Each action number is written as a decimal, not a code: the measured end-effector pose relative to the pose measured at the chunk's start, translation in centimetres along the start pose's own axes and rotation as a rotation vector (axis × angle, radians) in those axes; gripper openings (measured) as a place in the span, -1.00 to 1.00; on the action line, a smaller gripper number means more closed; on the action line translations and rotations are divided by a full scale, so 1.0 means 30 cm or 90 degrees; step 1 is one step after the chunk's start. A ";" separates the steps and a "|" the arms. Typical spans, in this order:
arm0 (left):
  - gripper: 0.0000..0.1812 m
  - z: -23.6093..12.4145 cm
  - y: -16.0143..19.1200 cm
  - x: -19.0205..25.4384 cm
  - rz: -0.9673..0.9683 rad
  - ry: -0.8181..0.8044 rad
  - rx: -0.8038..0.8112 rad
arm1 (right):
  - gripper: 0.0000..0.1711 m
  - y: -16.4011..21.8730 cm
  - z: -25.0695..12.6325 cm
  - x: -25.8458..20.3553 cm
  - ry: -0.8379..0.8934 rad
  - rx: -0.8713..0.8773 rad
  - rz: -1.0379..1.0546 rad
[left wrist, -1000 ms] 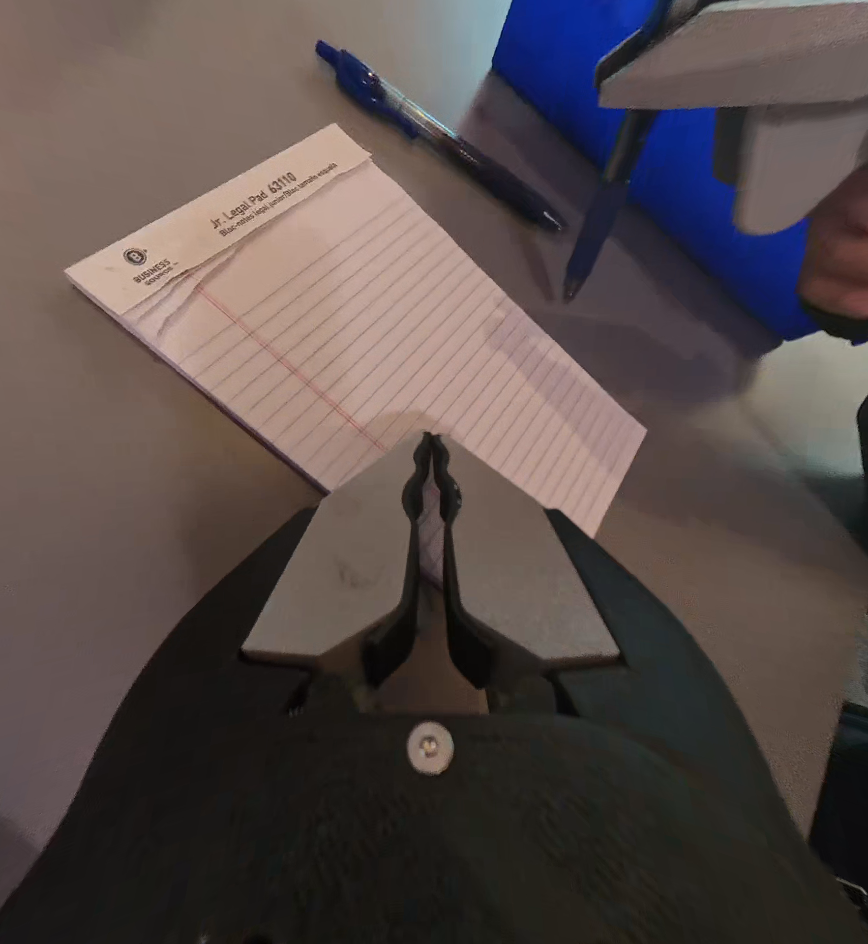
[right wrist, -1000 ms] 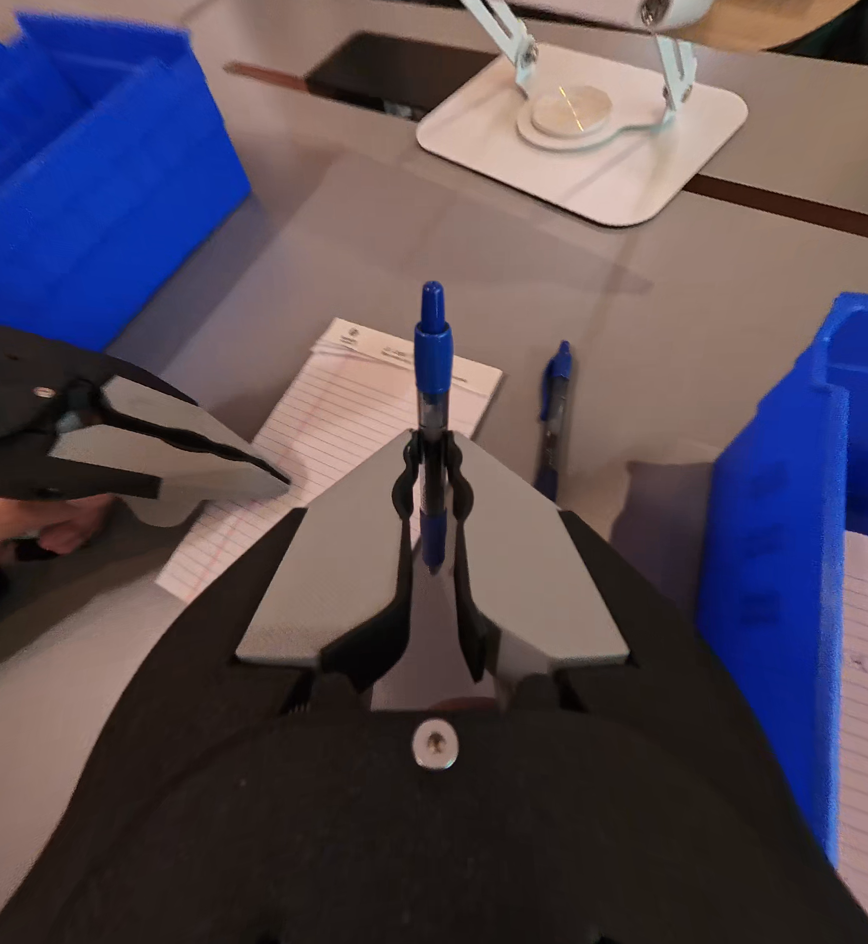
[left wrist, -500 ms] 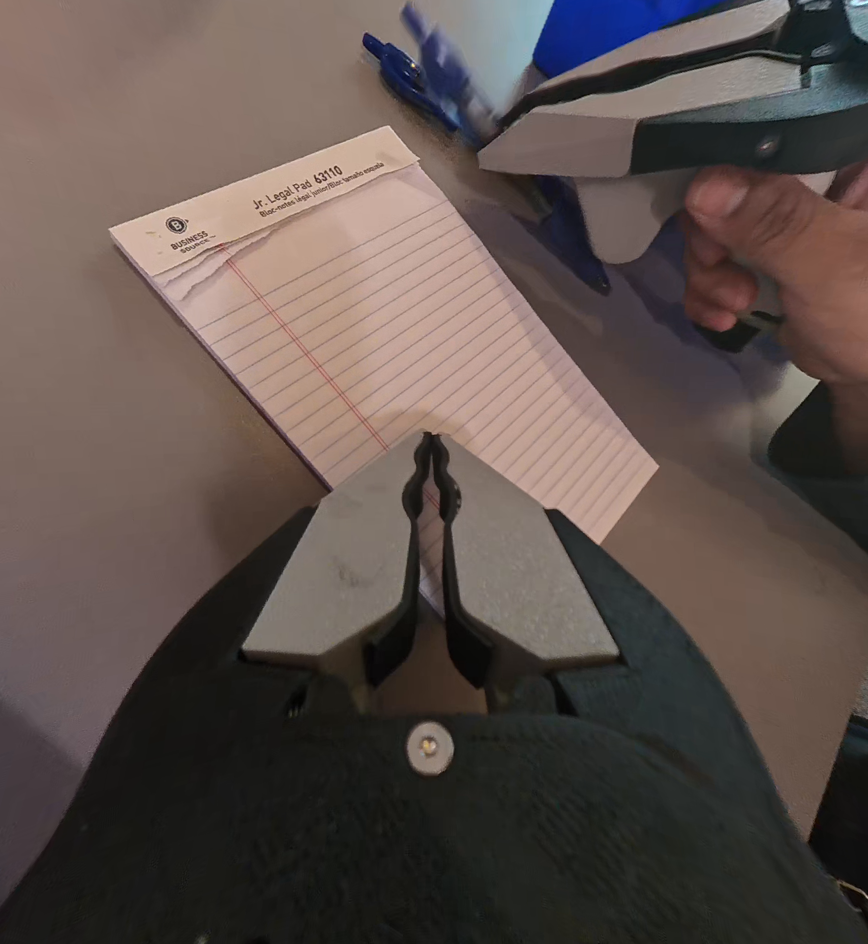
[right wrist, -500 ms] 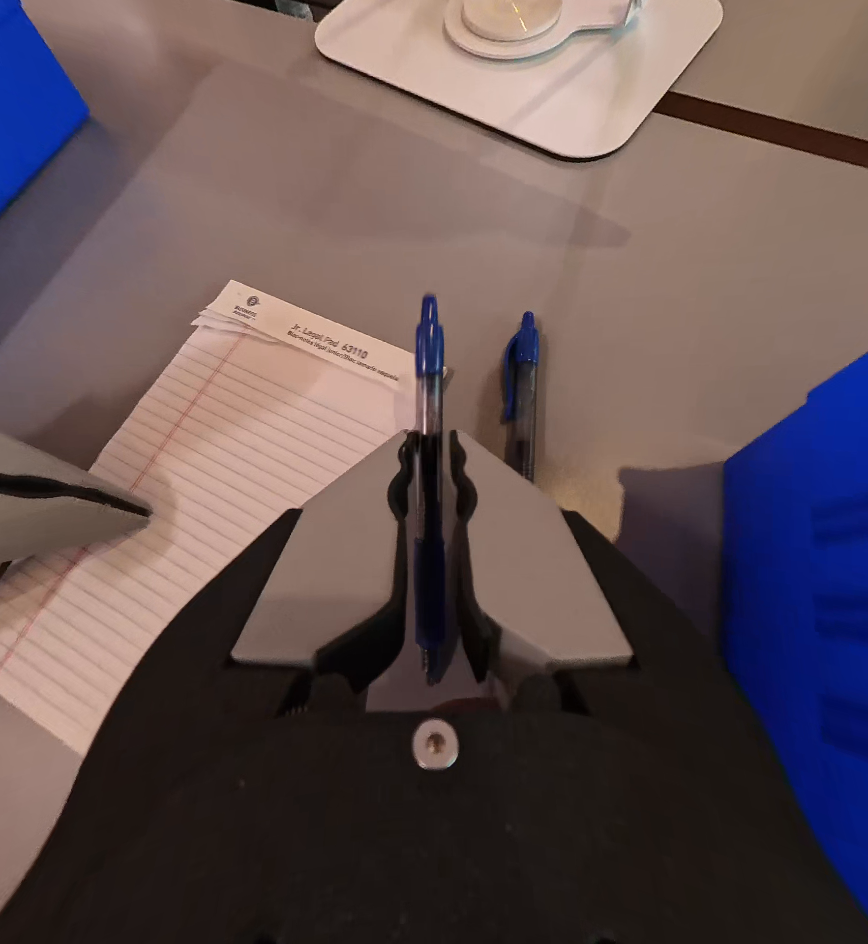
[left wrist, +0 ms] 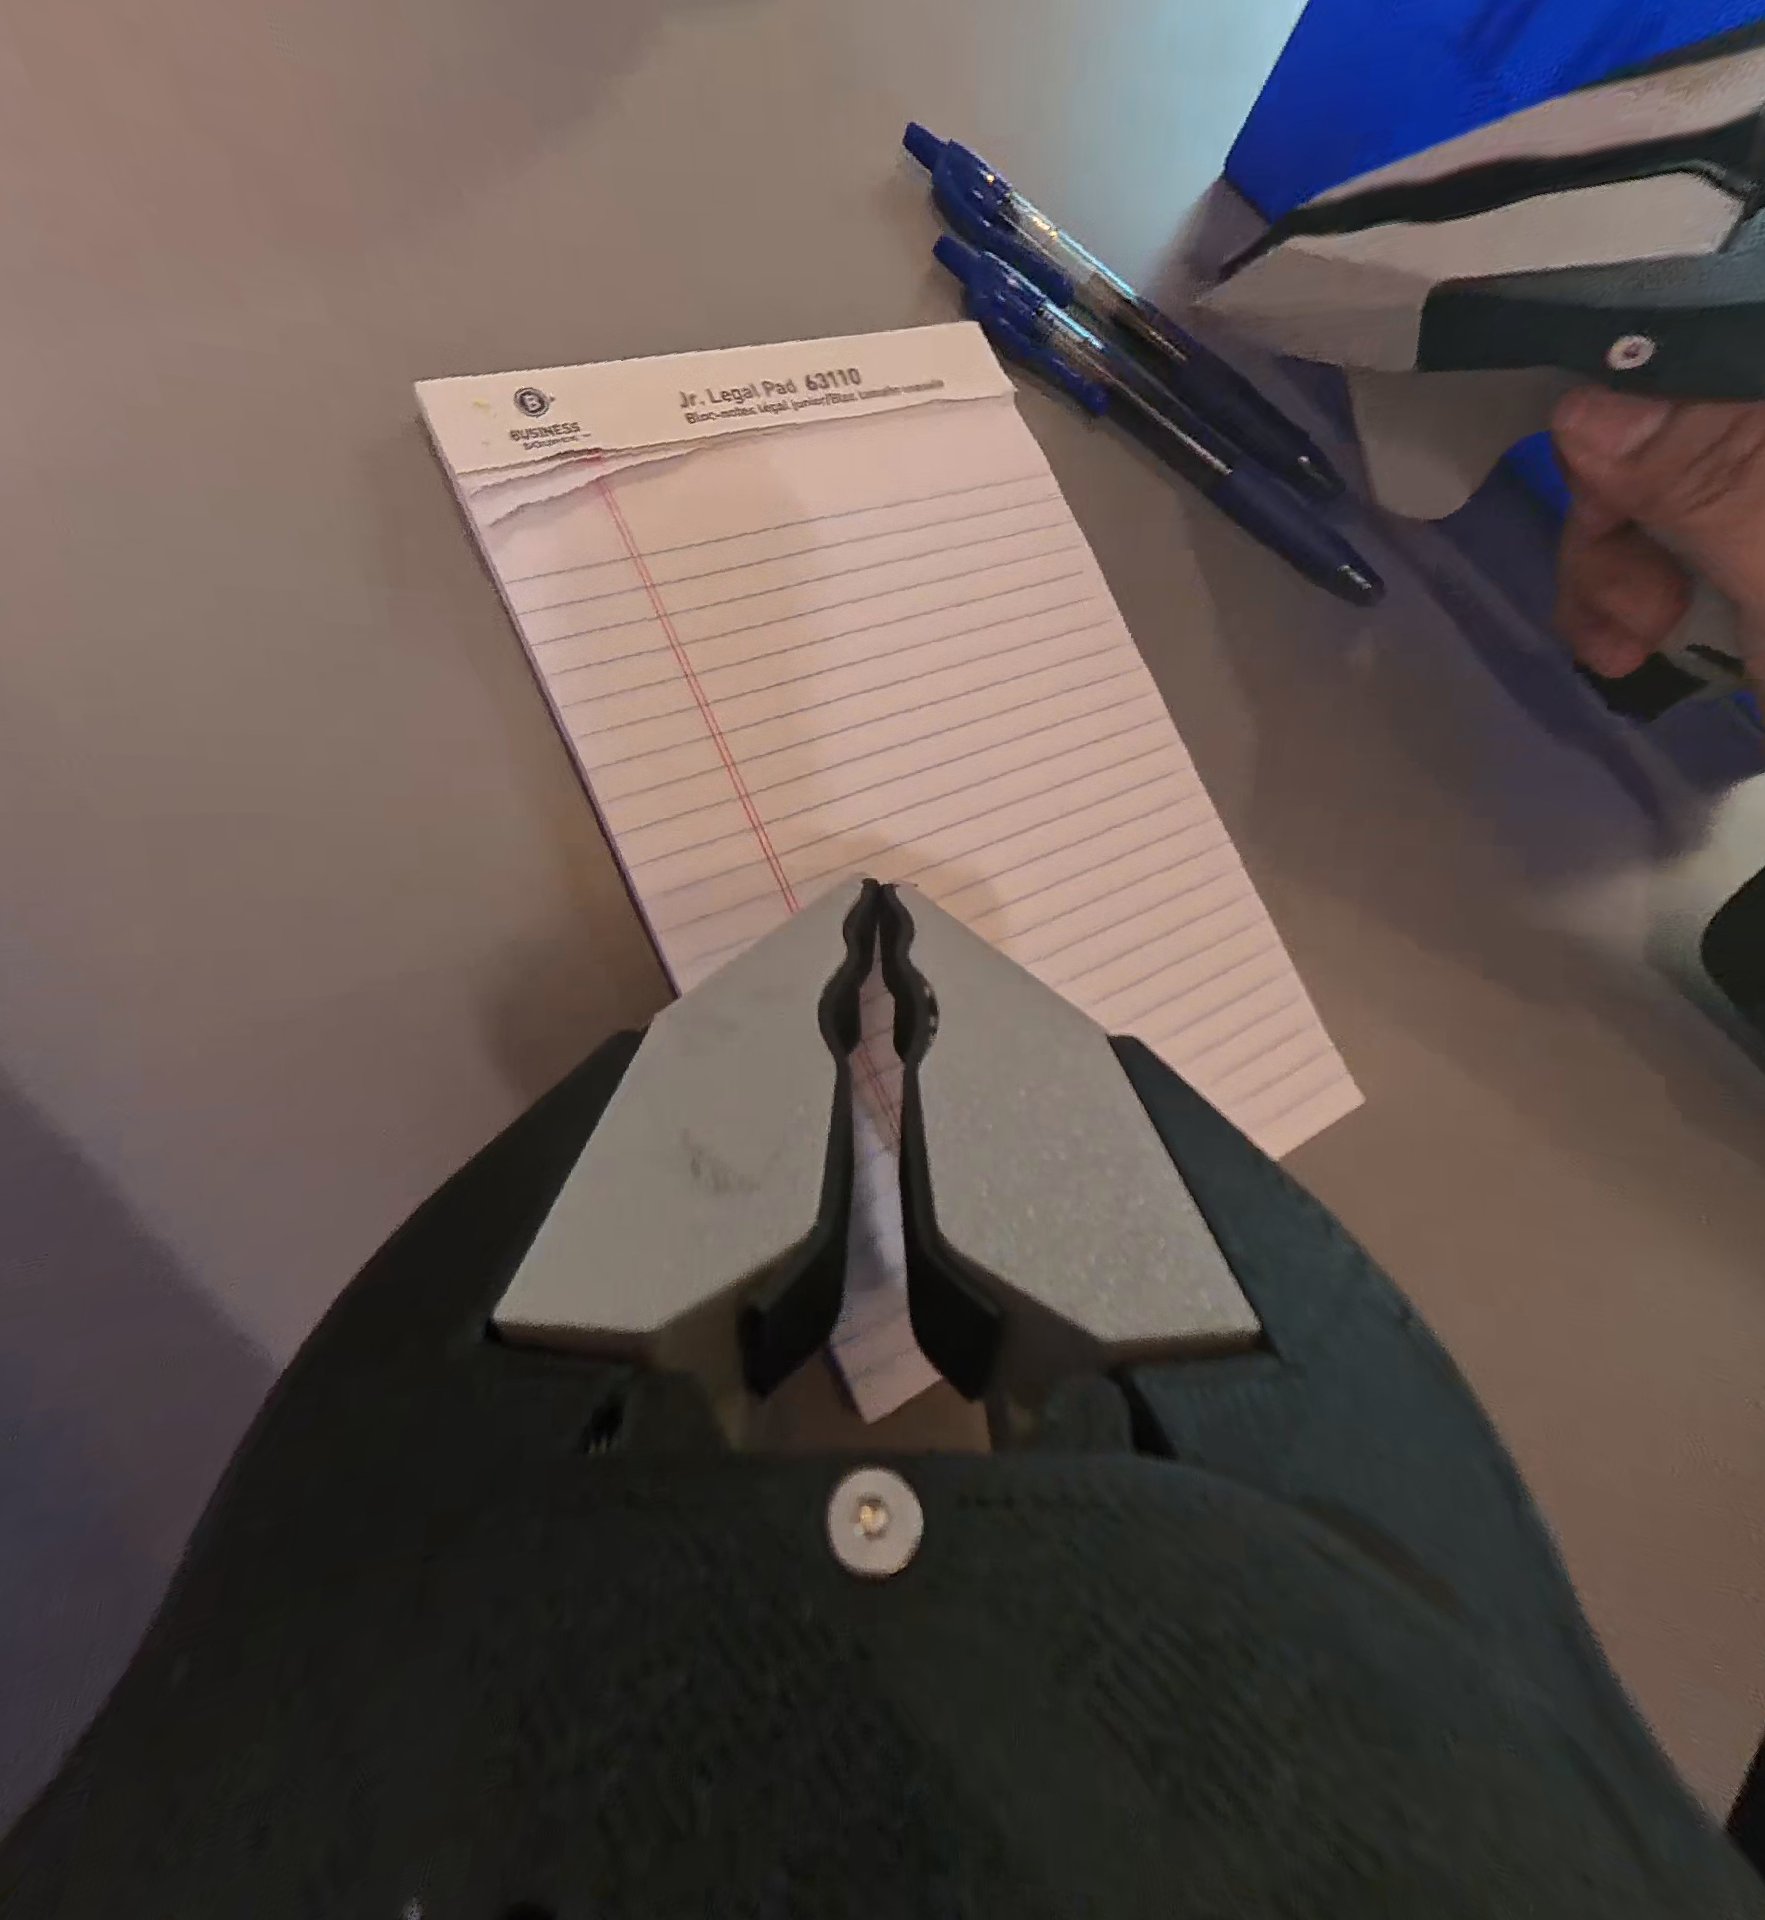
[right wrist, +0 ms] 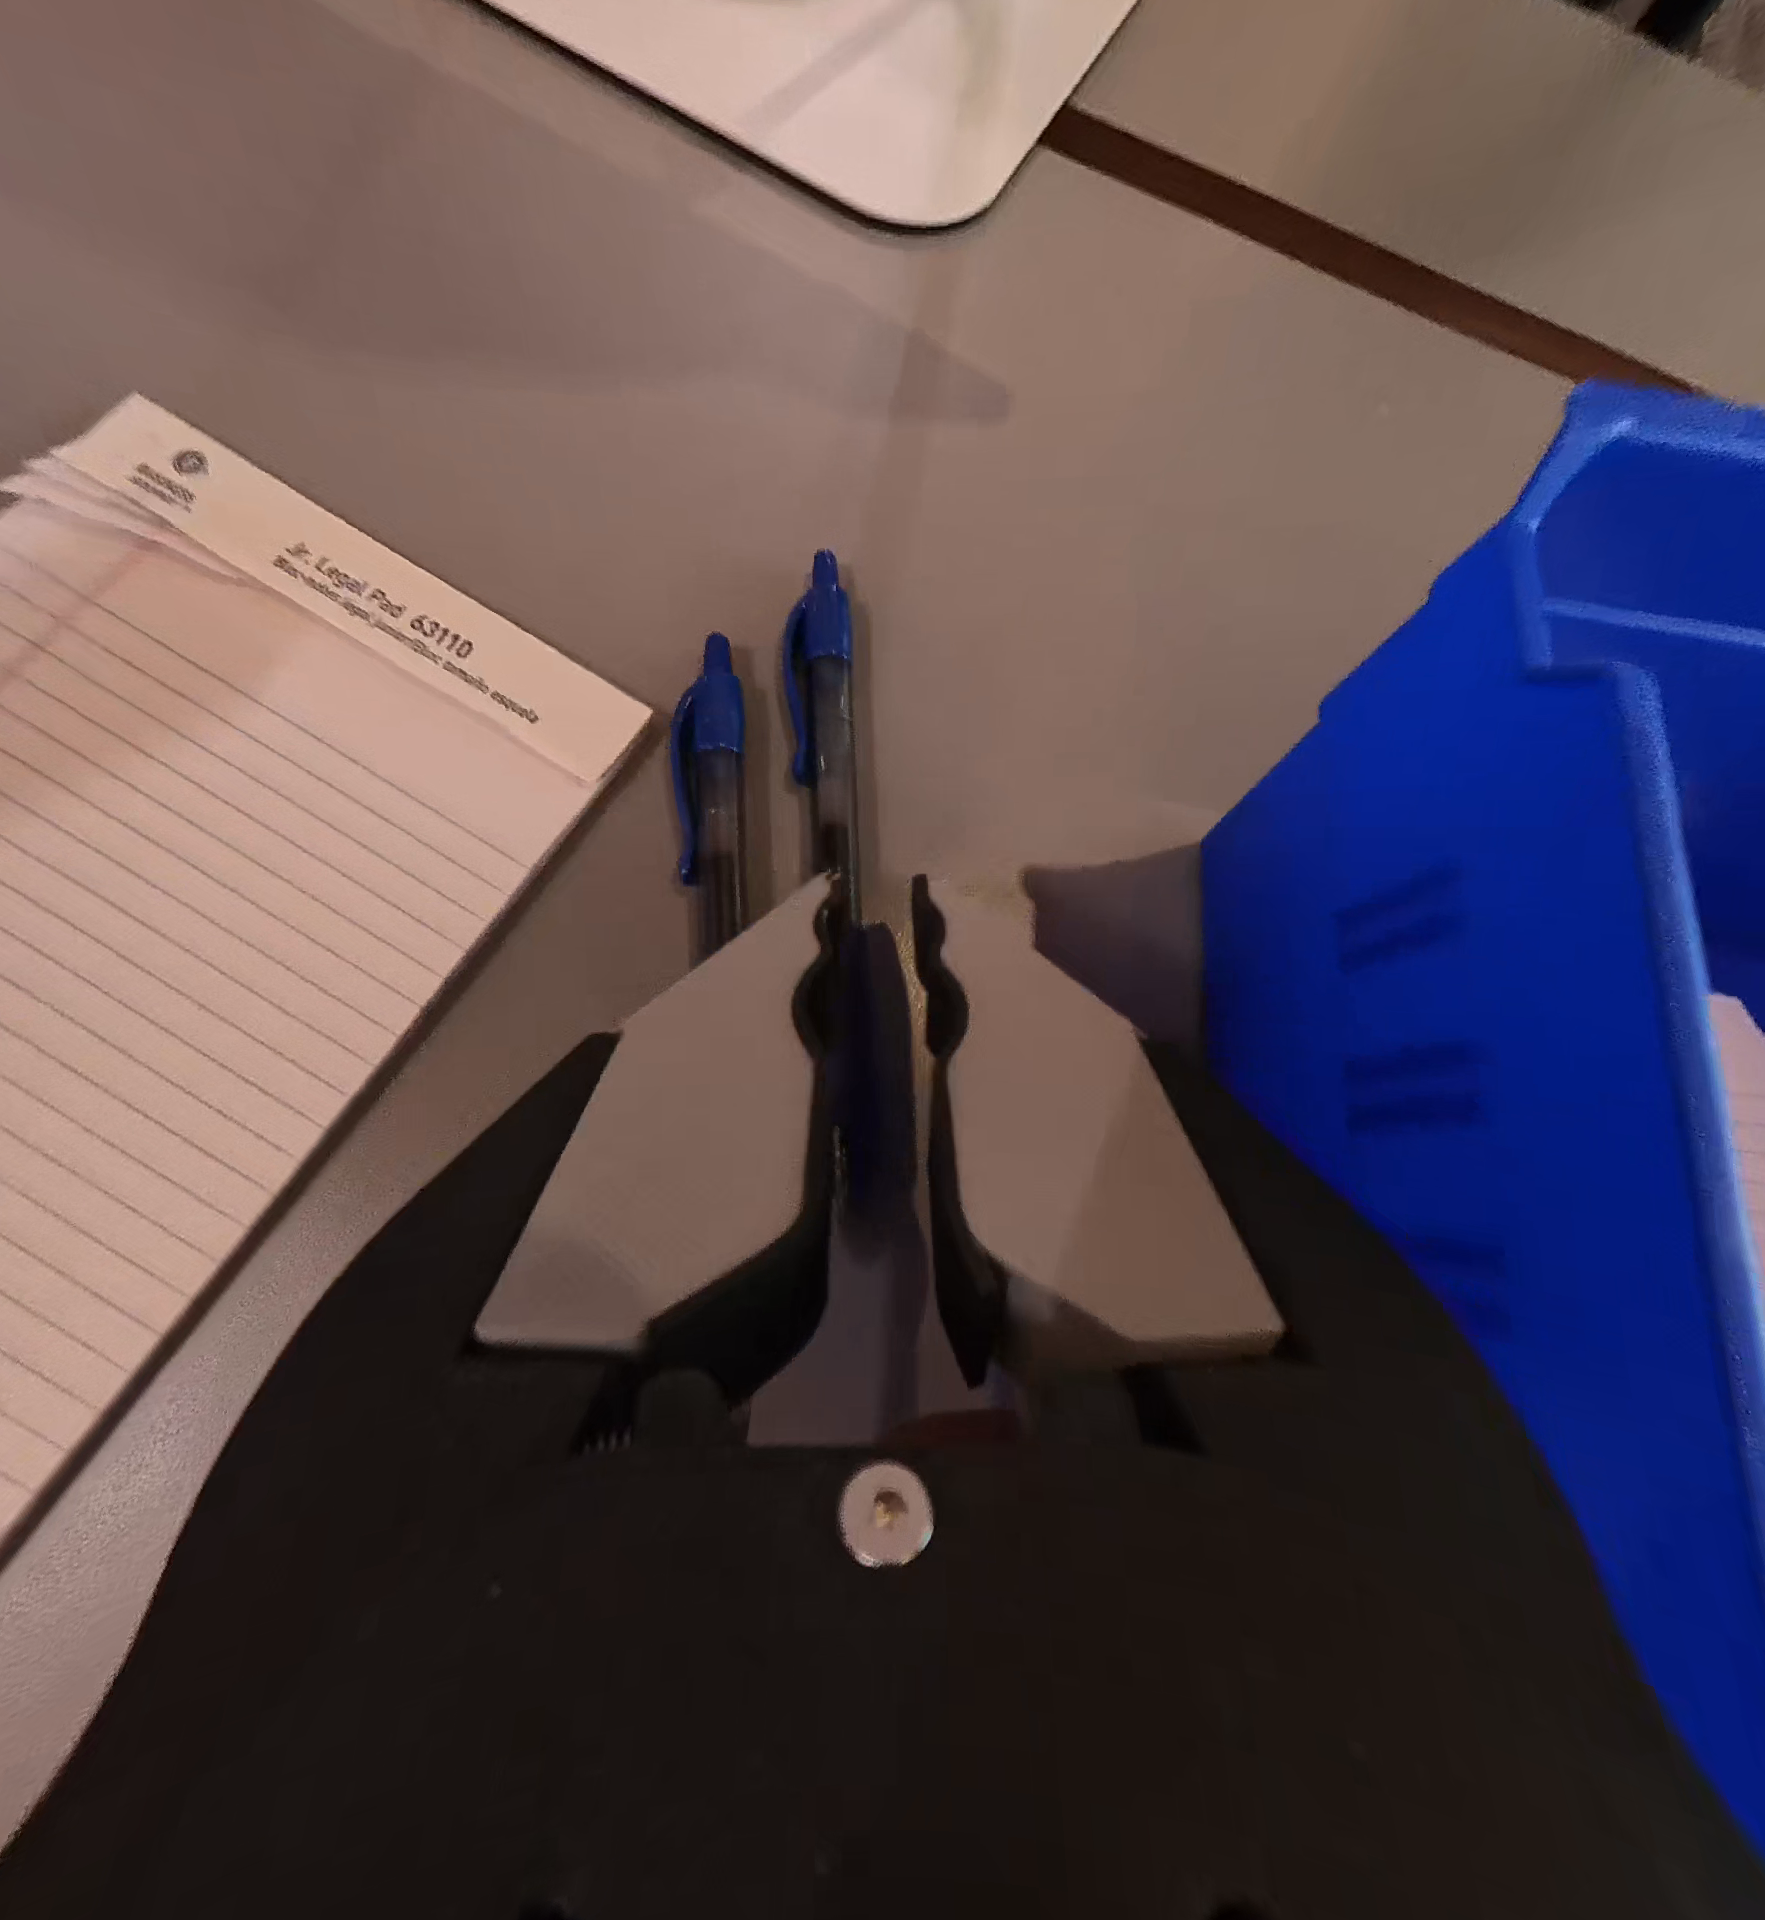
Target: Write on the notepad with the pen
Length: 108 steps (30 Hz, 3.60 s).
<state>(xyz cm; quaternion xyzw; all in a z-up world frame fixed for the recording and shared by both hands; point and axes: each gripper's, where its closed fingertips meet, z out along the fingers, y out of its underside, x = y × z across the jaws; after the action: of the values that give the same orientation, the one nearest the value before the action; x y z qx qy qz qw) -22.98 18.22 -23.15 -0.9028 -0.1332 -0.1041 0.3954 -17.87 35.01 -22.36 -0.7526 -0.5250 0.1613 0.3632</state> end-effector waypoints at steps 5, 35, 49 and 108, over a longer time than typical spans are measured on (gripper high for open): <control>-1.00 -0.013 -0.007 -0.044 0.005 -0.047 0.009 | -1.00 0.025 -0.013 -0.018 -0.016 -0.028 -0.011; -1.00 -0.016 -0.026 0.183 0.040 0.191 0.038 | -0.81 -0.131 -0.190 -0.284 -0.163 0.187 -0.110; -0.14 -0.186 -0.190 -0.190 0.229 -0.386 0.239 | -0.62 -0.178 -0.201 -0.336 -0.193 0.298 -0.055; -0.74 -0.093 -0.157 -0.120 0.111 -0.168 0.216 | -0.71 -0.121 -0.176 -0.500 -0.338 0.253 -0.118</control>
<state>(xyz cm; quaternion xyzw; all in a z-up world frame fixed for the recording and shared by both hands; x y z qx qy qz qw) -28.12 18.65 -19.11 -0.8372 -0.1209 0.0734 0.5282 -22.97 20.06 -18.23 -0.5479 -0.6258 0.4169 0.3665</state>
